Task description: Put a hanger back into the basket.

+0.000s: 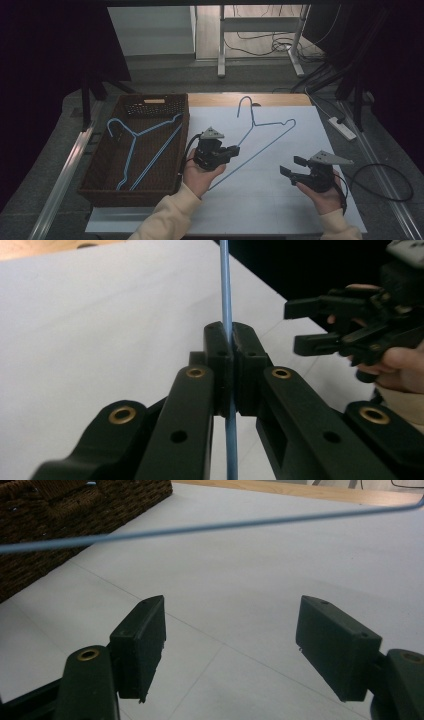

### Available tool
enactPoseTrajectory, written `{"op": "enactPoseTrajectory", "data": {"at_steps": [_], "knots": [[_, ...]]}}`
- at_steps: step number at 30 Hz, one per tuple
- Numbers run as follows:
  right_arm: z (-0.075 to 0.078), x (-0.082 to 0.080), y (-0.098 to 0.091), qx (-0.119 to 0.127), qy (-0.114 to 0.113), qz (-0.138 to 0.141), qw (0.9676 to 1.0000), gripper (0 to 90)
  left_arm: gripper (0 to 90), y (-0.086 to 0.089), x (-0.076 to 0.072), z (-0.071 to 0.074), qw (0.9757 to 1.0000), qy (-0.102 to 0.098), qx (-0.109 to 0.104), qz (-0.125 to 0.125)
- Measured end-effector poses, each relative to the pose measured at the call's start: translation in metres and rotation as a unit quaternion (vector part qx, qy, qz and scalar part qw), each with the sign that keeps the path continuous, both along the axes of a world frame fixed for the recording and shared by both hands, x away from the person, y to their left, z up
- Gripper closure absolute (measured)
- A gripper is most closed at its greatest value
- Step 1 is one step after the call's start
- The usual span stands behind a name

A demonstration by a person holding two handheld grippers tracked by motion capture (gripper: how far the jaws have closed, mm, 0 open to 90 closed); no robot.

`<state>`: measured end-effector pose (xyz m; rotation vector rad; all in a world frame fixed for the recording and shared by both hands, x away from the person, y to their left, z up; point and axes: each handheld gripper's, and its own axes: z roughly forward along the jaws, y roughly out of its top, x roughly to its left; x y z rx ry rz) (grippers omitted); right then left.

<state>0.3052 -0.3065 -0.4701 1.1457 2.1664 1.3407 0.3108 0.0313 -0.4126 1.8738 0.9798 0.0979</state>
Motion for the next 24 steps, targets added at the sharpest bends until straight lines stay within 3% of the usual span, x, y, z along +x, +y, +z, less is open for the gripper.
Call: {"op": "enactPoseTrajectory", "data": {"at_steps": [4, 11, 24], "knots": [[-0.002, -0.001, -0.003, -0.001, 0.001, 0.0, 1.0, 28.8, 86.6, 0.012, -0.003, 0.019, 0.9998, -0.014, -0.012, -0.001], [-0.007, 0.001, -0.005, -0.003, 0.01, -0.003, 0.9999, 28.6, 86.6, 0.036, -0.007, 0.035, 0.9993, -0.027, -0.026, 0.006], [-0.015, 0.004, -0.005, -0.014, 0.025, -0.008, 0.9996, 28.4, 86.6, 0.1, -0.013, 0.042, 0.997, -0.04, -0.053, 0.041]]}}
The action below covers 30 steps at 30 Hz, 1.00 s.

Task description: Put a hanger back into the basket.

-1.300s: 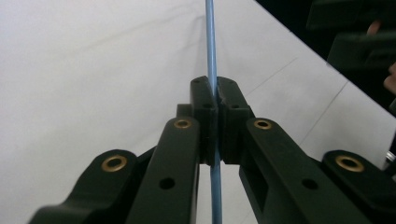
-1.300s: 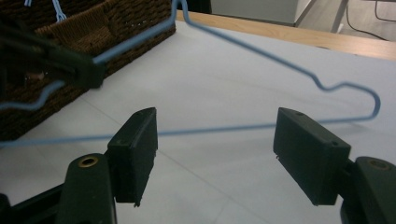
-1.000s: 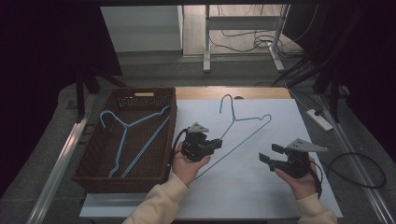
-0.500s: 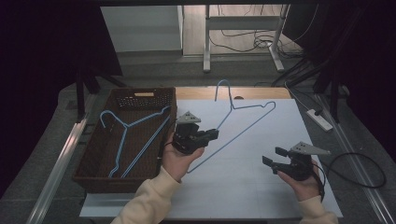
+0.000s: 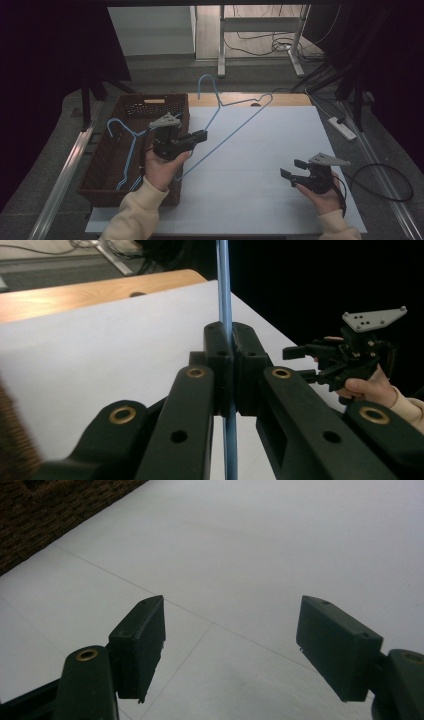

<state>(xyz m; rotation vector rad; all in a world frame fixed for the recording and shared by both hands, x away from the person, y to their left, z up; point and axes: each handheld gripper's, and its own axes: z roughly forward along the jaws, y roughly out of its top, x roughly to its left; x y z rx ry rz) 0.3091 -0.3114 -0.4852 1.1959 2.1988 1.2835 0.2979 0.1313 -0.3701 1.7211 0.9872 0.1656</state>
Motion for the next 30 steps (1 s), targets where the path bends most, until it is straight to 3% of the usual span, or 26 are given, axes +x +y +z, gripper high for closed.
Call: {"op": "enactPoseTrajectory", "data": {"at_steps": [10, 17, 30], "knots": [[-0.002, 0.0, 0.002, -0.011, 0.003, 0.002, 0.9999, 28.3, 86.7, 0.055, -0.006, 0.0, 0.9995, -0.009, -0.001, 0.031], [-0.004, 0.002, 0.003, -0.014, 0.009, 0.003, 0.9999, 28.3, 86.7, 0.097, -0.007, -0.011, 0.9977, -0.009, 0.004, 0.067], [-0.006, 0.002, 0.003, -0.02, 0.014, 0.002, 0.9997, 28.3, 86.7, 0.145, -0.01, -0.022, 0.9938, -0.016, 0.016, 0.109]]}}
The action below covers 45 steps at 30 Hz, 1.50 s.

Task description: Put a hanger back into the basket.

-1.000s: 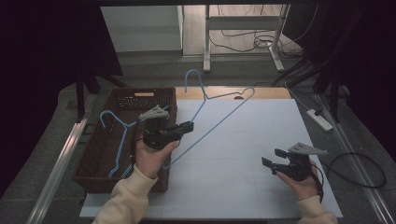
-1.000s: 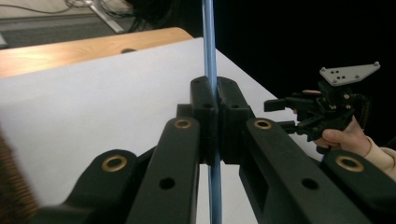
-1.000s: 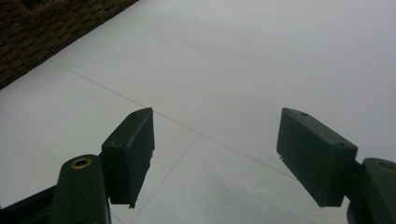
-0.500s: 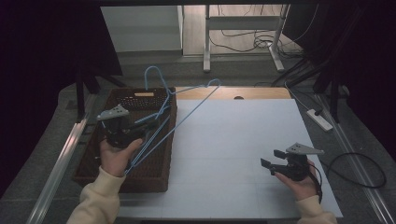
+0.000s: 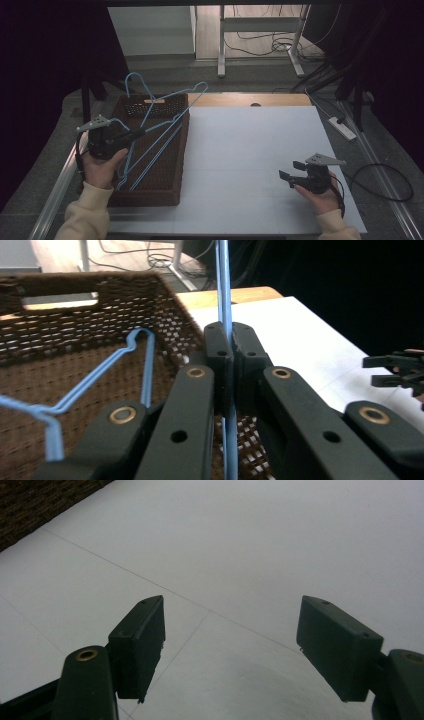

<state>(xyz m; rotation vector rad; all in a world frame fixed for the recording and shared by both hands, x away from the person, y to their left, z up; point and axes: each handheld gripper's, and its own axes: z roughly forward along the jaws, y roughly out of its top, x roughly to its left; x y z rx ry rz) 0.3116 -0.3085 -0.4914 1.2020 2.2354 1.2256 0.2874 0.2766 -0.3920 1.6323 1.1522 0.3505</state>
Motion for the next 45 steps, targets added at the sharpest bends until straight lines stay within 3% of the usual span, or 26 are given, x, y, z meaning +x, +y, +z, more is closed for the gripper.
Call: {"op": "enactPoseTrajectory", "data": {"at_steps": [14, 19, 28, 45], "knots": [[-0.002, 0.001, 0.002, -0.007, 0.005, 0.0, 1.0, 28.3, 86.7, 0.044, -0.004, -0.013, 0.9991, 0.011, 0.01, 0.041], [-0.002, 0.002, 0.002, -0.007, 0.006, -0.001, 1.0, 28.3, 86.7, 0.047, -0.003, -0.019, 0.9978, 0.025, 0.03, 0.054], [-0.003, 0.001, 0.002, -0.007, 0.008, -0.005, 0.9999, 28.3, 86.7, 0.049, -0.003, -0.024, 0.9983, 0.024, 0.029, 0.044], [-0.003, 0.002, 0.002, -0.005, 0.008, -0.005, 0.9999, 28.3, 86.7, 0.043, 0.0, -0.039, 0.9978, 0.046, 0.036, 0.031]]}}
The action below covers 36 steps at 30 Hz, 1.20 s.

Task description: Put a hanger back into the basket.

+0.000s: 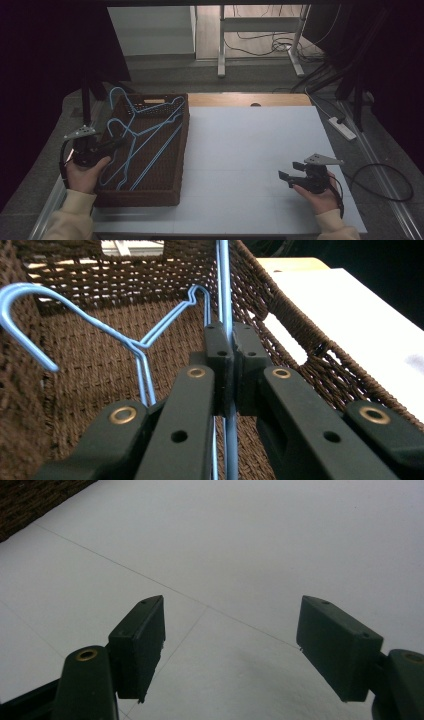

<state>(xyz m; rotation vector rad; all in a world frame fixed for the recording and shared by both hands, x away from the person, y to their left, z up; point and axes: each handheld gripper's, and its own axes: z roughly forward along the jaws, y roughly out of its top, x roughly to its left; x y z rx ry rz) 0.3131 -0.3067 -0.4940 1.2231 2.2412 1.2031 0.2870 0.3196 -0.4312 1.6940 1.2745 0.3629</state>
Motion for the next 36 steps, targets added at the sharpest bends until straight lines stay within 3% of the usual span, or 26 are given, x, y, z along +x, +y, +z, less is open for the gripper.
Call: {"op": "enactPoseTrajectory", "data": {"at_steps": [9, 16, 18, 19, 22, 28, 31, 36], "knots": [[0.0, 0.0, 0.0, 0.0, 0.0, 0.001, 1.0, 28.3, 86.6, -0.009, 0.005, -0.007, 0.9993, 0.032, 0.019, 0.001], [0.001, -0.001, 0.0, 0.001, -0.001, 0.001, 1.0, 28.3, 86.4, -0.017, 0.014, -0.01, 0.9968, 0.069, 0.039, -0.008], [0.001, -0.001, 0.0, 0.001, -0.001, 0.001, 1.0, 28.3, 86.1, -0.016, 0.014, -0.01, 0.9969, 0.069, 0.038, -0.003], [0.001, -0.001, 0.0, 0.001, -0.001, 0.001, 1.0, 28.4, 81.4, -0.016, 0.013, -0.01, 0.9977, 0.056, 0.038, 0.001], [0.001, -0.001, 0.0, 0.001, -0.001, 0.002, 1.0, 28.4, 56.4, -0.016, 0.013, -0.008, 0.9973, 0.053, 0.051, 0.008], [0.001, -0.001, 0.001, 0.001, -0.001, 0.002, 1.0, 28.3, 44.9, -0.016, 0.01, -0.006, 0.9976, 0.043, 0.052, 0.012], [0.001, -0.001, 0.001, 0.001, -0.001, 0.002, 1.0, 28.3, 43.2, -0.016, 0.007, -0.004, 0.9982, 0.032, 0.049, 0.011], [0.001, -0.001, 0.0, 0.0, -0.001, 0.002, 1.0, 28.3, 35.5, -0.018, 0.003, 0.001, 0.9991, 0.021, 0.038, -0.005]]}}
